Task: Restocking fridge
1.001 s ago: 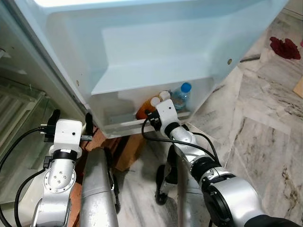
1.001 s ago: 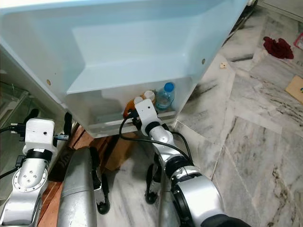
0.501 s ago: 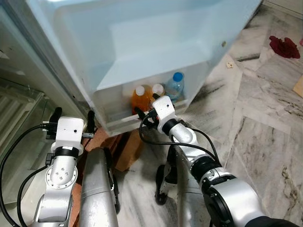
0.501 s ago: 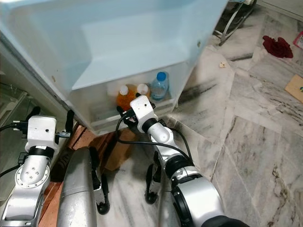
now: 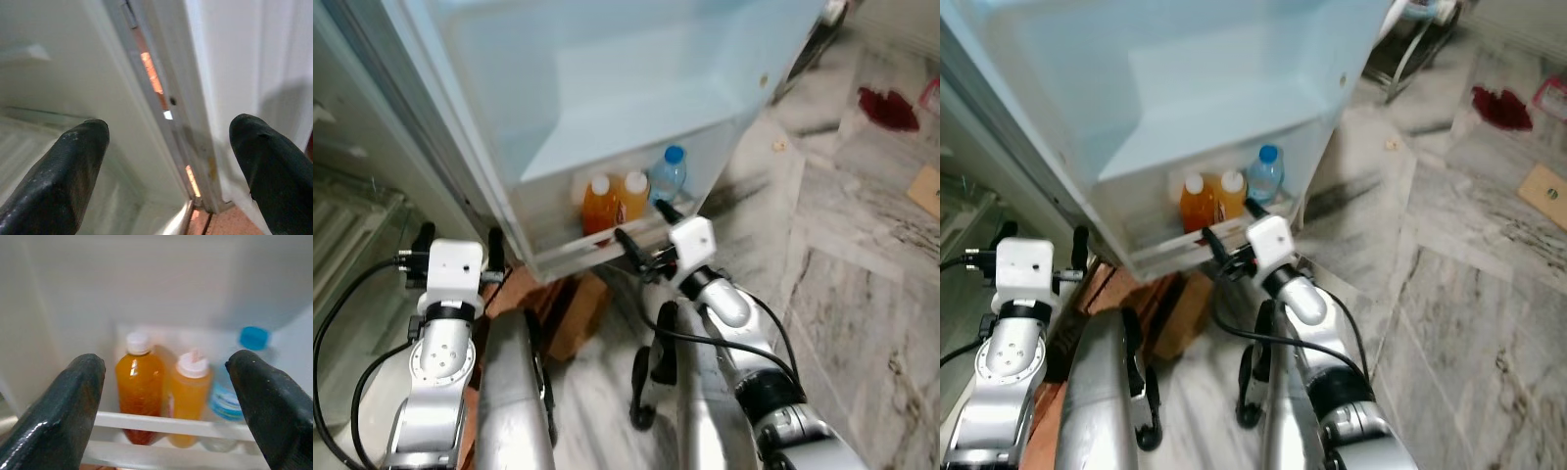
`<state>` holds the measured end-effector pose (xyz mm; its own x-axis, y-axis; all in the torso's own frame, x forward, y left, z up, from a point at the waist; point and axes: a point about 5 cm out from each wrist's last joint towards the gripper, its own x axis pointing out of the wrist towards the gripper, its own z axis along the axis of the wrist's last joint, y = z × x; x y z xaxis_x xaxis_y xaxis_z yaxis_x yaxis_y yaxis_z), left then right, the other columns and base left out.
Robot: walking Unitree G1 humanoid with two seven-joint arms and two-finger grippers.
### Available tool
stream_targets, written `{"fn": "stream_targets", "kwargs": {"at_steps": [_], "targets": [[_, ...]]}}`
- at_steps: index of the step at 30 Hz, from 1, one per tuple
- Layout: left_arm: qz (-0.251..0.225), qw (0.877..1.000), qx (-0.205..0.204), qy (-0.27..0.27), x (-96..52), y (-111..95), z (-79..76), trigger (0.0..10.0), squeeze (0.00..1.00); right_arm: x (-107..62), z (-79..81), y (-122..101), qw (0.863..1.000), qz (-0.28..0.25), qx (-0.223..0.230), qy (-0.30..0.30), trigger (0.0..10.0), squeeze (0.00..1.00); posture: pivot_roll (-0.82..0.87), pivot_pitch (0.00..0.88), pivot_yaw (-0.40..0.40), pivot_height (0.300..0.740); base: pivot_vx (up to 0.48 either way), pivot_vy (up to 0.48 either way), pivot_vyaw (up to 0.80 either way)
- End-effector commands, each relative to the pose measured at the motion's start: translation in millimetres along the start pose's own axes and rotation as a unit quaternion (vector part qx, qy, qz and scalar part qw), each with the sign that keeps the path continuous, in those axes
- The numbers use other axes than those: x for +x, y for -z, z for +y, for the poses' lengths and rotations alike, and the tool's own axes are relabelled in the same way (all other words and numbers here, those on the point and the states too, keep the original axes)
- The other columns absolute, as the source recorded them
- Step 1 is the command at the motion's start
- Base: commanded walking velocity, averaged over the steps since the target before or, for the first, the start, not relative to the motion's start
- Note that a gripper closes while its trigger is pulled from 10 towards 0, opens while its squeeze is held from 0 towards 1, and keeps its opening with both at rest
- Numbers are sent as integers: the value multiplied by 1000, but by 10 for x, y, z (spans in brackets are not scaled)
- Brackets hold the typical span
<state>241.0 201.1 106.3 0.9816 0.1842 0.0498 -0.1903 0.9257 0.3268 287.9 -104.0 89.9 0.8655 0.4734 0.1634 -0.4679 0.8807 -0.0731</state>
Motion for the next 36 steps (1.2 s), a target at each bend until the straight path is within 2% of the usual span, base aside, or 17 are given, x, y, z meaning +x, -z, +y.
{"fn": "stream_targets", "kwargs": {"at_steps": [1,2,3,4,6,9,13,25,30,33,36], "targets": [[5,1000,3,-8,-40,41,22,10000,0,-56,-49,-27,1000,13,-7,27,10000,1000,132,101,-85,546,0,0,0],[5,1000,4,-9,-46,46,25,10000,0,-86,-55,-8,999,31,-9,38,10000,1000,132,96,-84,546,0,0,0],[3,1000,6,-7,-55,48,25,10000,0,-119,-63,7,998,45,-6,52,10000,675,129,81,-80,546,0,0,0],[2,1000,8,-5,-61,50,25,10000,0,-150,-65,2,997,55,-2,60,10000,675,129,81,-80,546,0,0,0],[-1,1000,6,9,-71,66,-1,10000,0,-259,-41,-52,997,42,21,62,10000,0,116,41,-71,546,0,0,0],[-6,1000,8,28,-66,71,-41,10000,0,-328,-18,-101,998,33,28,55,10000,0,112,31,-71,559,0,0,0],[-7,1000,6,25,-30,82,-48,10000,0,-367,-89,-104,995,44,20,93,10000,0,102,6,-64,589,0,0,0],[-14,999,0,34,-6,73,-84,10000,0,-389,-197,-76,990,64,18,124,10000,0,105,0,-60,674,0,0,0],[-18,999,4,35,27,72,-80,10000,0,-356,-195,-72,990,63,16,128,10000,0,103,0,-46,709,0,0,0],[-24,999,1,35,101,36,-119,10000,0,-267,-197,-79,990,58,19,128,10000,0,100,0,-39,734,0,0,0],[-33,999,1,39,149,-2,-149,10000,0,-217,-191,-81,990,55,20,125,10000,0,100,0,-37,740,0,0,0]]}}
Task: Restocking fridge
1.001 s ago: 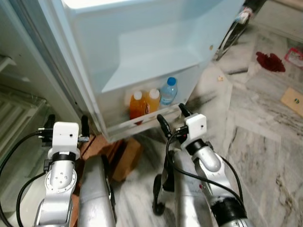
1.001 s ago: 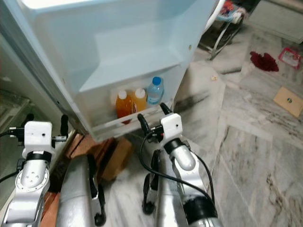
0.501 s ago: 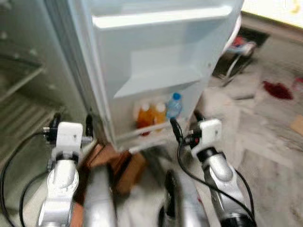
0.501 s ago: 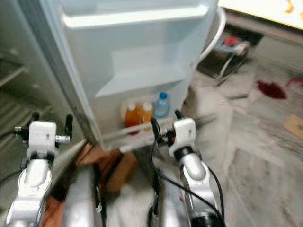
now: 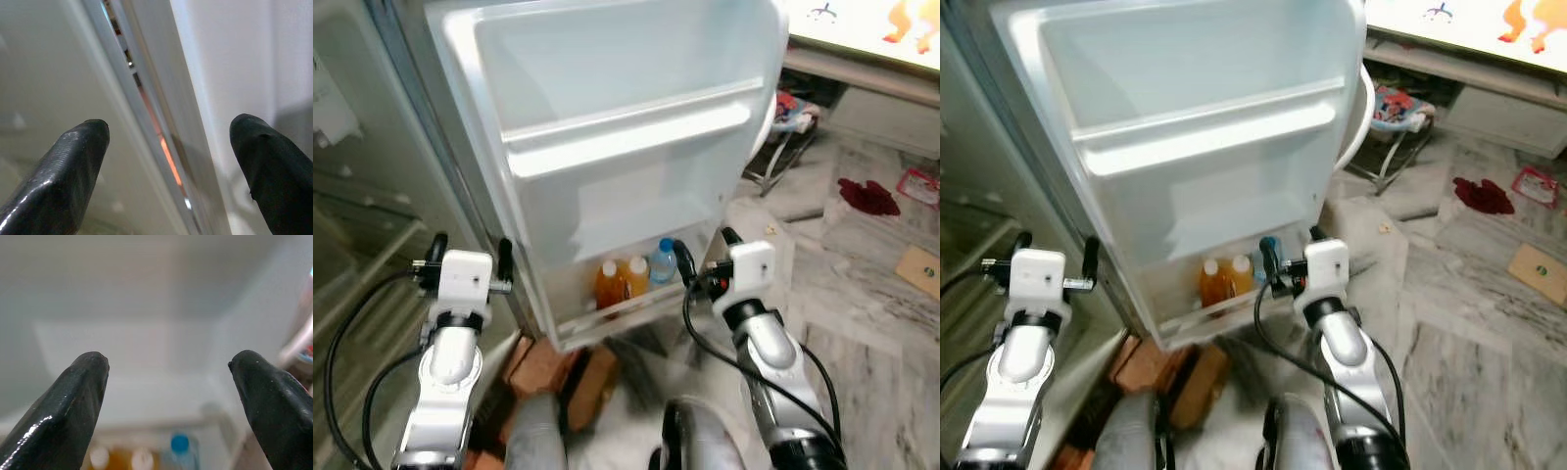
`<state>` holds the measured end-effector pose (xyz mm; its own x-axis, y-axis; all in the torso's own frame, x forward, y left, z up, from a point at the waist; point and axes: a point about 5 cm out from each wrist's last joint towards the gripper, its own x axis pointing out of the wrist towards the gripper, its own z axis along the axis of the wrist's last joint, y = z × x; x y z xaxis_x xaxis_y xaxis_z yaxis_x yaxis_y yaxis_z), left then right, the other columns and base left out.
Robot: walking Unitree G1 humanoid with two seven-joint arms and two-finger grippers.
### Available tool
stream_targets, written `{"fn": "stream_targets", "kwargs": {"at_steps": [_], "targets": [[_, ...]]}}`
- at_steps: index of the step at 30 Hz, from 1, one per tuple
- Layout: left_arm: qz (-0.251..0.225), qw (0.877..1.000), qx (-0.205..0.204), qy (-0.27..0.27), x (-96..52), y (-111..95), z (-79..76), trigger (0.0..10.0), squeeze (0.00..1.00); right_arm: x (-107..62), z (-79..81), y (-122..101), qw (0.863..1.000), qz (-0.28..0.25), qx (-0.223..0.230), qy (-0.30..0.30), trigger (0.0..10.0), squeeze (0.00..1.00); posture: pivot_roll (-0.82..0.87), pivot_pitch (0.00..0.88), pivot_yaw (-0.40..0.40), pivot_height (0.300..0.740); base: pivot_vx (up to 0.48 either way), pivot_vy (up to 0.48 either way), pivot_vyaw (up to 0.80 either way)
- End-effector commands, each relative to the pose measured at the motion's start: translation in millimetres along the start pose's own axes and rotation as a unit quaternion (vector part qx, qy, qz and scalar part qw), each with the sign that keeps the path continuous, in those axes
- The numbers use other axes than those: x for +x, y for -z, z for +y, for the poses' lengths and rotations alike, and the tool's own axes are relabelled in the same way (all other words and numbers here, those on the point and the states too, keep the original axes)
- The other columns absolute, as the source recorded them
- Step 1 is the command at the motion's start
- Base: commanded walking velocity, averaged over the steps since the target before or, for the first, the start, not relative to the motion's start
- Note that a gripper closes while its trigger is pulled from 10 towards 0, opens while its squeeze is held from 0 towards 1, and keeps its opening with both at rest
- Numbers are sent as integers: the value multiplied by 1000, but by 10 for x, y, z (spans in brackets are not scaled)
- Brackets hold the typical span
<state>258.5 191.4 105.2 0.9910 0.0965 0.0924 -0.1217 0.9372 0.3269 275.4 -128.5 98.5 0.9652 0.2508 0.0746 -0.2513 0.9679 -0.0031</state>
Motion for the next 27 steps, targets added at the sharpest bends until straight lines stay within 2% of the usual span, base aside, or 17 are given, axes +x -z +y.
{"fn": "stream_targets", "kwargs": {"at_steps": [1,9,16,17,19,27], "targets": [[-1,1000,4,6,16,12,-30,10000,0,17,-27,30,1000,7,-1,5,10000,0,100,0,-37,740,0,0,0],[-13,1000,4,2,107,-28,-30,10000,0,49,-44,94,1000,27,4,11,10000,0,91,0,-39,740,0,0,0],[-26,999,19,-15,125,-125,-68,10000,0,59,48,183,998,63,-3,-21,10000,0,44,23,-39,740,0,0,0],[-19,1000,11,-13,119,-111,-79,10000,0,46,65,176,998,58,17,-24,10000,0,43,25,-44,740,0,-270,0],[-14,1000,9,-6,104,-78,-110,10000,0,21,87,194,998,59,21,-29,10000,0,45,26,-48,740,0,-270,0],[-18,1000,13,8,101,-58,-199,10000,0,-8,73,269,996,80,17,-28,10000,0,51,16,-57,740,0,-263,0]]}}
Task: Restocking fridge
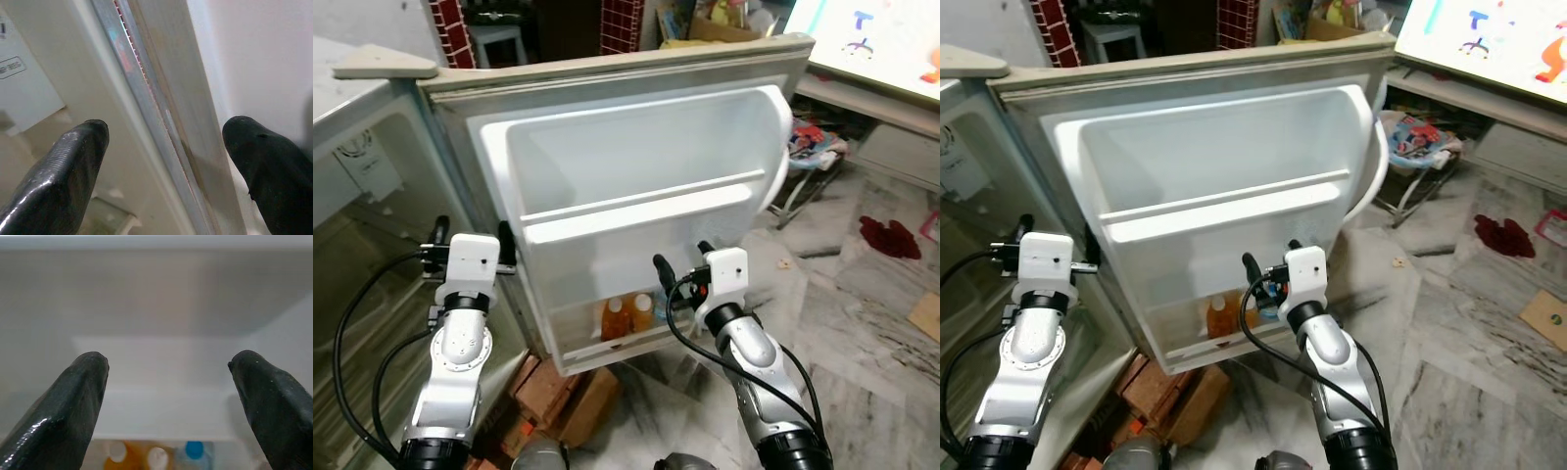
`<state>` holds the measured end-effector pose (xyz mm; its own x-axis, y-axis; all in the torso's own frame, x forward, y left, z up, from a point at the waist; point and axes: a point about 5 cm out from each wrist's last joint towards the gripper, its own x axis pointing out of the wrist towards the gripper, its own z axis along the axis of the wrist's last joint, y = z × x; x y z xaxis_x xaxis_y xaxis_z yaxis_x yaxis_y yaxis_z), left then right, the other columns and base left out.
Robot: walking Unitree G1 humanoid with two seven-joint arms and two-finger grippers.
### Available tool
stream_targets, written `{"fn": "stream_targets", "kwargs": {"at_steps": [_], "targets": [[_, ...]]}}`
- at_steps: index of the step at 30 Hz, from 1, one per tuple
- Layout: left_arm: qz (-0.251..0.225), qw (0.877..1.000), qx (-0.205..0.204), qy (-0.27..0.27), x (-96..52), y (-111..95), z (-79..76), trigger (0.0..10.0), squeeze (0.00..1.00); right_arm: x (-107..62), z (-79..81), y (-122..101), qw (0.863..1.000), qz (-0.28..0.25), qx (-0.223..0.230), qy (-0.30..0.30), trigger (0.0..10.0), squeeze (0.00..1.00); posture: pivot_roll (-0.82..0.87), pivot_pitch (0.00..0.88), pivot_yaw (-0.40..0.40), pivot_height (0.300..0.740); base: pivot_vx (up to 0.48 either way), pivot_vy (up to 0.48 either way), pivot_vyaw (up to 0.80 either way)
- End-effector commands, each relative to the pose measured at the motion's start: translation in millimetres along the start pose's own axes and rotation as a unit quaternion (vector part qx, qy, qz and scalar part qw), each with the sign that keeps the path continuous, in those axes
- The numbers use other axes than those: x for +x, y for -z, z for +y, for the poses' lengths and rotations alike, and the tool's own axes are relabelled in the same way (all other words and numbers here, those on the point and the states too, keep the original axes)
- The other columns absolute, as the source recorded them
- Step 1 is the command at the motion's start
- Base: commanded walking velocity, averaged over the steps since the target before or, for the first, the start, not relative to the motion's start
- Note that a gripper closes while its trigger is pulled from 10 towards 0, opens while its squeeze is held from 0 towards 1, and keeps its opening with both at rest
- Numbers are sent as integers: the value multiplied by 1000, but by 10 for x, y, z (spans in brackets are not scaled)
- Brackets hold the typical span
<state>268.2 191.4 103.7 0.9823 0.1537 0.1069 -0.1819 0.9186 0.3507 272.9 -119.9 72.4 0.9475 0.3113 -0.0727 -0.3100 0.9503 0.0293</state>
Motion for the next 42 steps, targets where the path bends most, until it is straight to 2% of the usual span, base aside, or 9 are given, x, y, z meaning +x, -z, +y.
{"fn": "stream_targets", "kwargs": {"at_steps": [1,17,19,22,25,31,33,37,42], "targets": [[-20,999,-5,37,0,-83,-185,10000,0,23,-24,-3,1000,4,4,2,10000,0,51,16,-57,740,0,-259,0],[-21,999,-8,39,18,-90,-249,10000,0,60,-45,19,1000,12,-12,-8,10000,0,56,5,-59,740,0,-266,0],[-21,999,-8,40,17,-86,-257,10000,0,69,-55,25,999,15,-43,5,10000,0,56,6,-58,740,0,-270,0],[-21,999,-8,40,20,-87,-258,10000,0,73,-59,23,999,14,-46,7,10000,0,55,7,-59,740,0,-276,0],[-21,999,-7,40,26,-86,-256,10000,0,88,-62,13,997,8,-80,6,10000,0,57,10,-56,740,0,-282,0],[-19,999,-5,39,26,-76,-249,10000,0,100,-70,5,997,8,-80,7,10000,0,58,10,-53,740,0,-293,0],[-17,999,-5,38,17,-68,-246,10000,0,91,-74,21,998,17,-64,4,10000,0,58,8,-51,740,0,-292,0],[-7,999,-3,32,-28,-25,-192,10000,0,43,-132,8,998,5,-61,15,10000,0,58,8,-49,740,0,-292,0],[21,999,4,28,-200,110,-35,10000,0,-127,-316,-10,997,-10,-52,60,10000,0,59,8,-47,740,0,-292,0]]}}
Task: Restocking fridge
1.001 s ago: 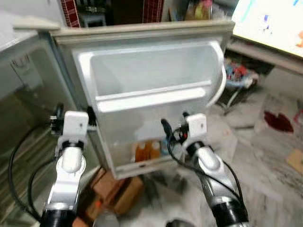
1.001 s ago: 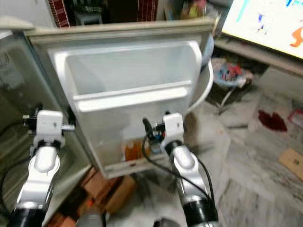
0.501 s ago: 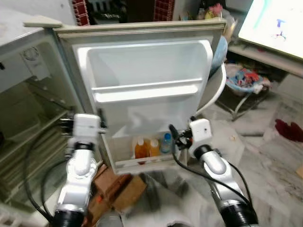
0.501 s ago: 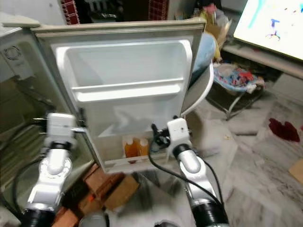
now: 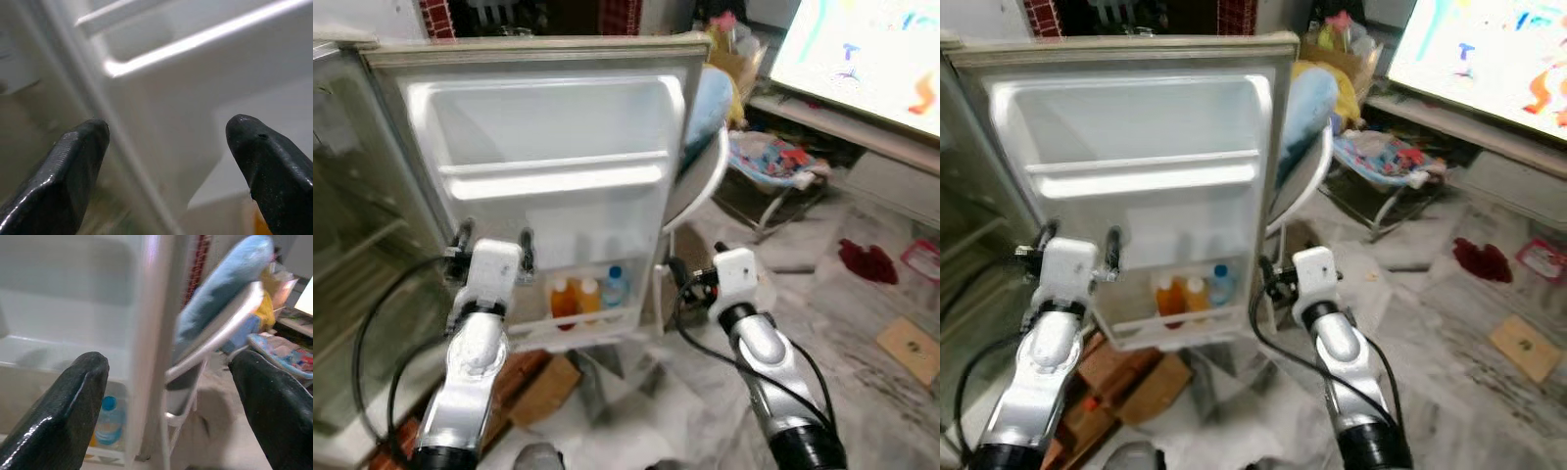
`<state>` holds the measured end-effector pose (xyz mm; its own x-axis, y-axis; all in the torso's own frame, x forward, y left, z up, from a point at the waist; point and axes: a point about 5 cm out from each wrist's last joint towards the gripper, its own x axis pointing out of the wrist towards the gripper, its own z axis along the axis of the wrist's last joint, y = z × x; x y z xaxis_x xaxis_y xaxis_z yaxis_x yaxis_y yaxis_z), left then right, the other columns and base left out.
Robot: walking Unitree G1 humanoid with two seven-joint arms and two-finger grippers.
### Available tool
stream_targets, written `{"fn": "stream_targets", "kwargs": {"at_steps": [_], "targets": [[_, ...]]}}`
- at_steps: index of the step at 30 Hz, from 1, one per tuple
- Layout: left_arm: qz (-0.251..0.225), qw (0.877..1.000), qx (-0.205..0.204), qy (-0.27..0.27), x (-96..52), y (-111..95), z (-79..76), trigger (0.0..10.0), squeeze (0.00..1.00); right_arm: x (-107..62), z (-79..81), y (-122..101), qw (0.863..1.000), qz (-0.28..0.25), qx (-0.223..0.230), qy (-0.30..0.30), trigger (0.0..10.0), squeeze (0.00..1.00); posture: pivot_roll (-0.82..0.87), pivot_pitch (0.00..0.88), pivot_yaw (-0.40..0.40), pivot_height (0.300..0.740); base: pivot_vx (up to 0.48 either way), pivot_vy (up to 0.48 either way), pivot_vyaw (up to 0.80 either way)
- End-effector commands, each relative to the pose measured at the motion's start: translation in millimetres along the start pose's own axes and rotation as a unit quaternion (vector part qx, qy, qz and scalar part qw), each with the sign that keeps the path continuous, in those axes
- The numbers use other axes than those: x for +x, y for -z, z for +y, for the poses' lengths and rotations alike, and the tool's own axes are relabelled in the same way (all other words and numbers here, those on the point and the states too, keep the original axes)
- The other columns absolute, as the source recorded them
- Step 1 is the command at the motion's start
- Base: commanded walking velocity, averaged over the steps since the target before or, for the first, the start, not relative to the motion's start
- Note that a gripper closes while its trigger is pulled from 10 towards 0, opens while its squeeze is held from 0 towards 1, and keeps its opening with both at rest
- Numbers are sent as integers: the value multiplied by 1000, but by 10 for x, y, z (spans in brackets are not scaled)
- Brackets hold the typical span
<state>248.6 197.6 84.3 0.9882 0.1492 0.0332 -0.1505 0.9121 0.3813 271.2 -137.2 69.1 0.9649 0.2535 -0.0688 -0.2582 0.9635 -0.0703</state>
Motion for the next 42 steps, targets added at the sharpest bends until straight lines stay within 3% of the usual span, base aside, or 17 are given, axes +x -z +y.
{"fn": "stream_targets", "kwargs": {"at_steps": [1,6,8,19,42], "targets": [[-6,1000,-8,13,-53,-46,-22,10000,0,-103,-218,-31,999,-10,-4,43,10000,0,59,9,-45,740,0,-292,0],[12,1000,-2,11,-150,48,39,10000,0,-209,-339,-29,998,-11,-1,68,10000,0,56,9,-41,740,0,-293,0],[13,1000,-3,14,-126,51,30,10000,0,-198,-358,-38,997,-16,-8,68,10000,0,58,4,-41,740,0,-292,384],[-1,1000,-11,23,14,-47,-5,10000,0,-8,-256,-190,998,-40,-14,45,10000,0,65,0,-46,740,0,-273,771],[-2,1000,-16,19,123,-72,-49,10000,0,30,-212,-182,998,-46,-10,49,10000,0,65,0,-30,740,0,-231,712]]}}
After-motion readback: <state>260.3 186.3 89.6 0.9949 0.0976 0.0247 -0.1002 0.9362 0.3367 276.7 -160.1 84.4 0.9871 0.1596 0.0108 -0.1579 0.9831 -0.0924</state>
